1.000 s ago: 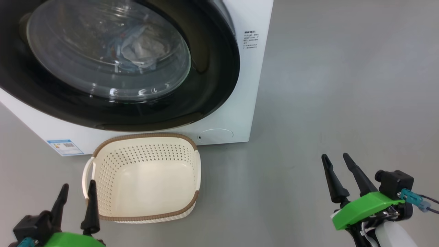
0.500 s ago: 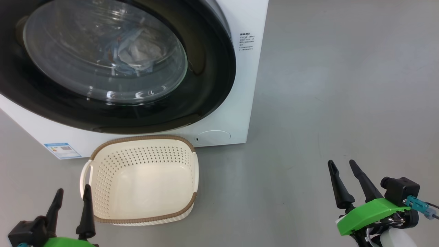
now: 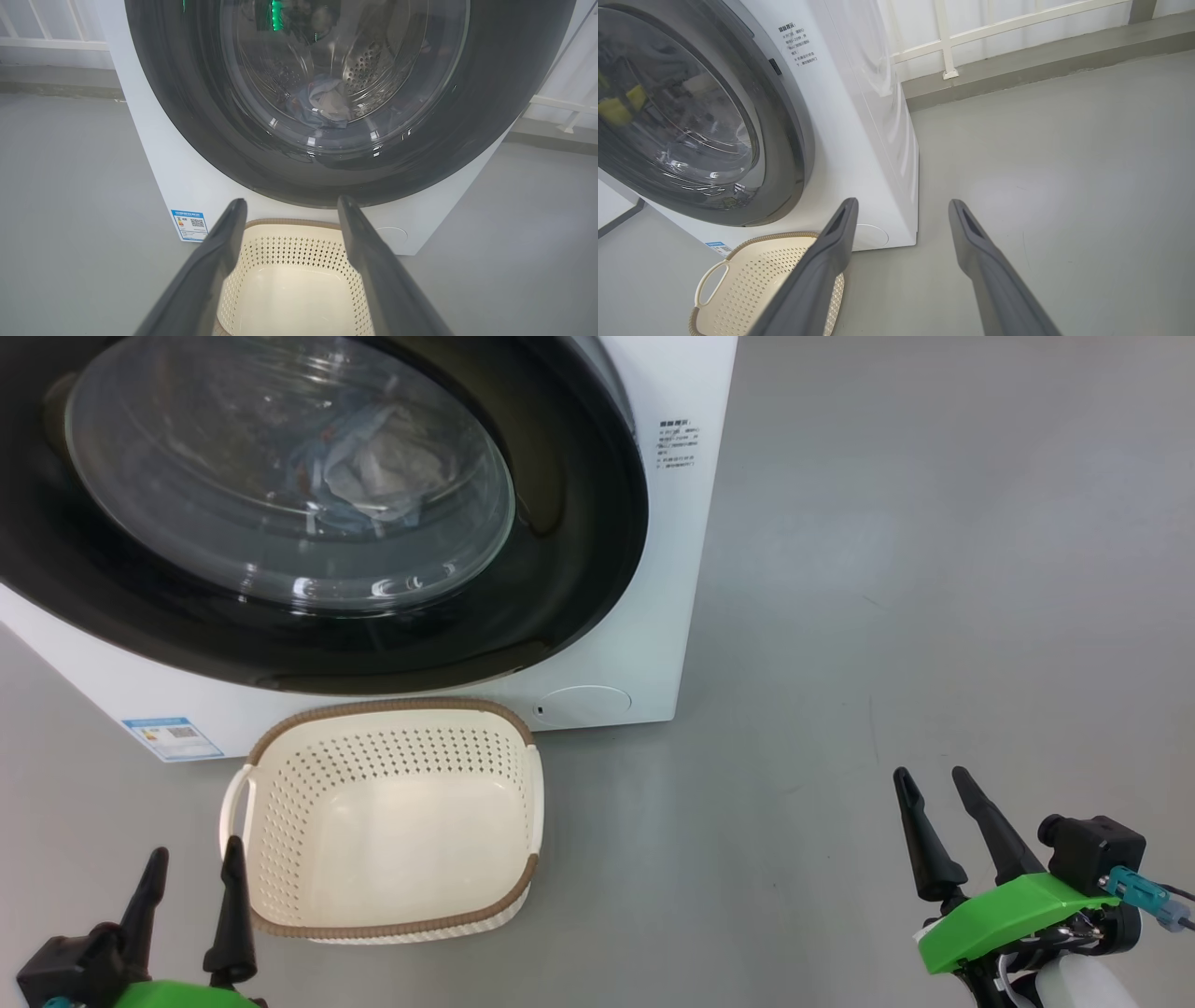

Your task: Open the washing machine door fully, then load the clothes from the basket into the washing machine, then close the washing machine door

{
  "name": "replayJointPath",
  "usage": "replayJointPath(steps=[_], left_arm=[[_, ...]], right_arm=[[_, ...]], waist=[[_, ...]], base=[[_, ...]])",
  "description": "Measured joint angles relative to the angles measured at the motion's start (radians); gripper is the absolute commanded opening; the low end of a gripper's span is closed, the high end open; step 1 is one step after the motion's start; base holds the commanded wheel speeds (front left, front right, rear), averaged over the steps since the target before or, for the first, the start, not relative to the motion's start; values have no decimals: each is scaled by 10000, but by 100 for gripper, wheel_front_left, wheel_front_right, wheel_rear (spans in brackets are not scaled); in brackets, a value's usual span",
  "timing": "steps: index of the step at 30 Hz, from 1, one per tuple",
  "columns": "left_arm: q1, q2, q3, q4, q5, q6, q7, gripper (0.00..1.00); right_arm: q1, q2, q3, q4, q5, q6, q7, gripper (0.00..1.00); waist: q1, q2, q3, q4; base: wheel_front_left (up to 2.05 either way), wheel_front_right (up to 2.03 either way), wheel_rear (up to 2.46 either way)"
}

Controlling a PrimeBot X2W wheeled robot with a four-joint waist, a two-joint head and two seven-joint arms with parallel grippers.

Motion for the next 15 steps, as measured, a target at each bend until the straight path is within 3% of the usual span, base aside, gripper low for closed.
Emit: replayJointPath(steps=[9,10,15], left_arm=[[0,-71,130,0,0,0,0,100],[0,-90,180,-6,0,0,0,0],[143,-481,44,522,-2,2,15,0]], right_arm=[[-1,6,4,-2,0,0,0,100],[-1,8,4,-4,0,0,0,0],[174,224,92,541,17,0,10,0]], waist=[[1,0,-23,6],[1,0,-25,5],[1,0,-25,6]], base=[[0,0,0],[0,0,0],[0,0,0]])
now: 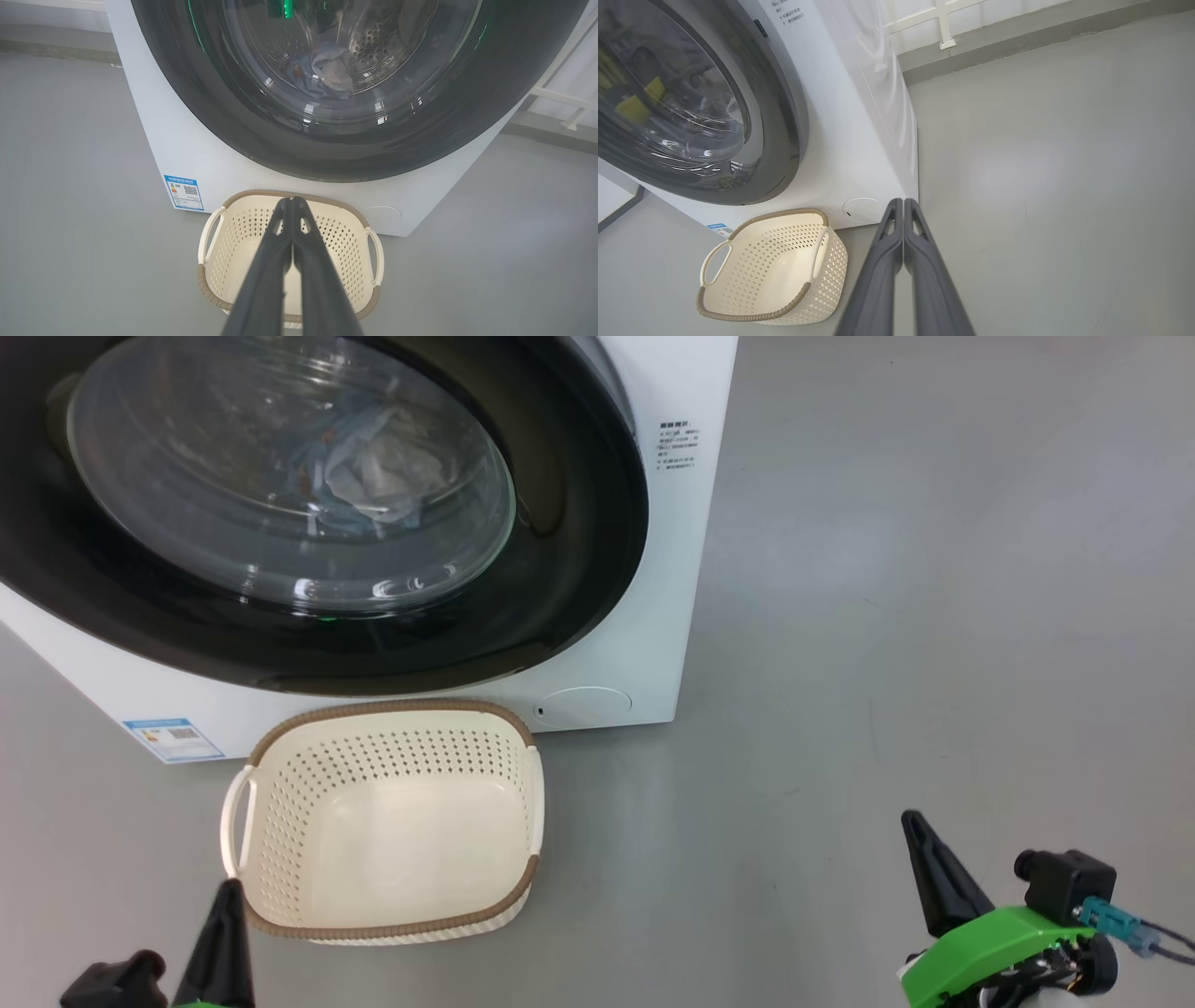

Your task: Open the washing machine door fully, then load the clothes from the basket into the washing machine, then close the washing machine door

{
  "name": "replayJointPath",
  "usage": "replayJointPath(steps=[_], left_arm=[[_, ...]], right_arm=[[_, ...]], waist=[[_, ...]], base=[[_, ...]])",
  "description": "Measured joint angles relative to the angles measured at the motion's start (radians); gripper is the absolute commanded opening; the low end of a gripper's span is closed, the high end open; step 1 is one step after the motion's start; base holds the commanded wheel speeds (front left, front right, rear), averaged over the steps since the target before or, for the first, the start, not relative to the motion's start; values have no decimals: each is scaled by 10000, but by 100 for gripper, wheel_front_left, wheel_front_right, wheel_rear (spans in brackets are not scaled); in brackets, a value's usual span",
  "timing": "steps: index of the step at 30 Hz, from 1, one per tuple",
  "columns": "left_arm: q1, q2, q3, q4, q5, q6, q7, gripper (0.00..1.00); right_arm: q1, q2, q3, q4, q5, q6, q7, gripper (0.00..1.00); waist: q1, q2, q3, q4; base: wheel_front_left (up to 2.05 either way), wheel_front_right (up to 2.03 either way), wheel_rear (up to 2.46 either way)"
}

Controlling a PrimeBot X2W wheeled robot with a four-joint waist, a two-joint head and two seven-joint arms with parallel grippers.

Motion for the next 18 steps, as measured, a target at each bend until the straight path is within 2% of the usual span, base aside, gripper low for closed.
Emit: replayJointPath(steps=[9,18], left_arm=[[68,-142,-36,105,-742,0,253,0],[51,-151,-8,105,-1680,0,518,0]], right_arm=[[179,105,-56,13,508,0,240,0],[180,151,-222,-100,1522,0,462,0]], waist=[[3,0,-116,29],[2,0,-193,58]], base=[[0,0,0],[0,0,0]])
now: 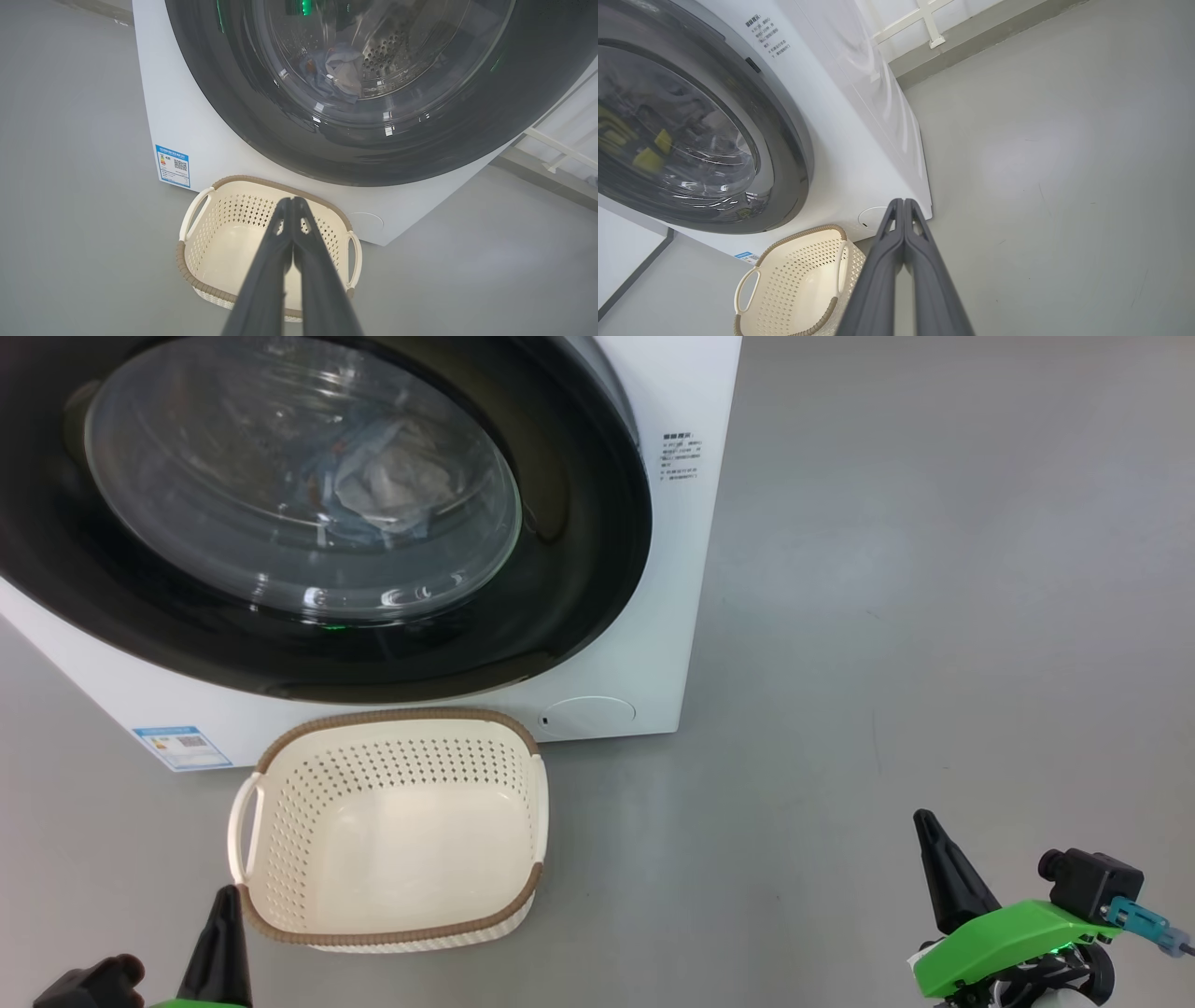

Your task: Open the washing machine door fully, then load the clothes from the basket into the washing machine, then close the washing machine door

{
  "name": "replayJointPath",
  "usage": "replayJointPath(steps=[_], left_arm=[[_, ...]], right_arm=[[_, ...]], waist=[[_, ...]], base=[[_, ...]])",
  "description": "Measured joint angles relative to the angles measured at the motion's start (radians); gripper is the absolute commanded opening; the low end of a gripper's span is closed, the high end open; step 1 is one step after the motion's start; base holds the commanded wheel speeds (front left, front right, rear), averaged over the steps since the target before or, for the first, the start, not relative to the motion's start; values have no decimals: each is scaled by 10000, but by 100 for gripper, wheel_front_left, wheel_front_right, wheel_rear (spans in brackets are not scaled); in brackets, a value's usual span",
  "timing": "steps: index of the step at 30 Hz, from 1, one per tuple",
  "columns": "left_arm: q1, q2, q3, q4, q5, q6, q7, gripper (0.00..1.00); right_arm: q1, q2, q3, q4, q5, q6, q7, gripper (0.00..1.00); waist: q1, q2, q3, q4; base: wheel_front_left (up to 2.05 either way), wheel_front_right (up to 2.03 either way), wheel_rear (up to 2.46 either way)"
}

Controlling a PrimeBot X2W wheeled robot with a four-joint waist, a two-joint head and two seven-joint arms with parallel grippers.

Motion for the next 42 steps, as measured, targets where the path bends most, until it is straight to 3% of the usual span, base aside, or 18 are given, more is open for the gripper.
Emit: replayJointPath(steps=[42], left_arm=[[-61,-226,184,-46,-4153,0,1200,0]], right_arm=[[225,299,-721,-711,3791,0,1220,0]], waist=[[-1,0,-448,139]], base=[[0,0,0]])
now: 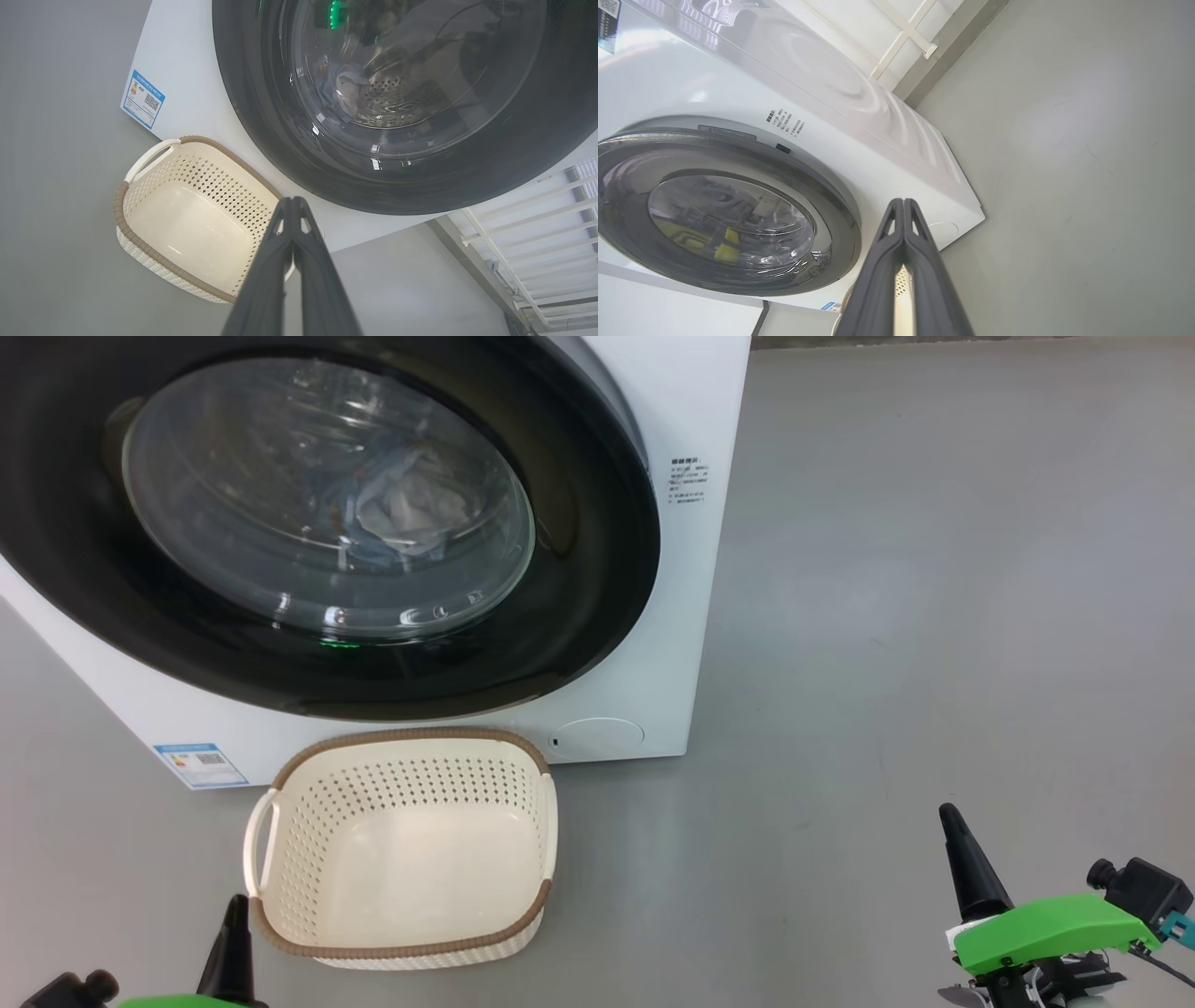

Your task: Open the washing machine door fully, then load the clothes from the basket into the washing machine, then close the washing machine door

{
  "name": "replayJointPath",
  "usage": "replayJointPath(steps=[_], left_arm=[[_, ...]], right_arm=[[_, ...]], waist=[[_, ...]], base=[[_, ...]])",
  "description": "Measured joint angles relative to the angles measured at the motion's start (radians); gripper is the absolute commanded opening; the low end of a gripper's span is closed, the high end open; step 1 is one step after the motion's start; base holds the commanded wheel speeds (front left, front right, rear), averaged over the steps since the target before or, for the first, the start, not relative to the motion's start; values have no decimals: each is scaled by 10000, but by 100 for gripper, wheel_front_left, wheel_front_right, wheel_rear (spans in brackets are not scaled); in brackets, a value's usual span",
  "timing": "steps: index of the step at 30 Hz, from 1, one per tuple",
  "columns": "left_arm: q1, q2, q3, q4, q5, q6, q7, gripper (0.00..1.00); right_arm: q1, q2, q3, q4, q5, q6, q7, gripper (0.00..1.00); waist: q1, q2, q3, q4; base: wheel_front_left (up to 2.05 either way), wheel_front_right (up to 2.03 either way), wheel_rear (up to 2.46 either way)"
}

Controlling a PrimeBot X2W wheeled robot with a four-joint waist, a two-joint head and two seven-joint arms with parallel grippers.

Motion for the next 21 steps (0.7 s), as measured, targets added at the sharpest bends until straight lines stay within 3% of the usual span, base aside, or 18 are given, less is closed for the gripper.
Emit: replayJointPath(steps=[21], left_arm=[[-112,-86,100,-44,-2130,2,612,0]], right_arm=[[49,138,-360,-351,1881,-2,612,0]], waist=[[-1,0,-224,70]], base=[[0,0,0]])
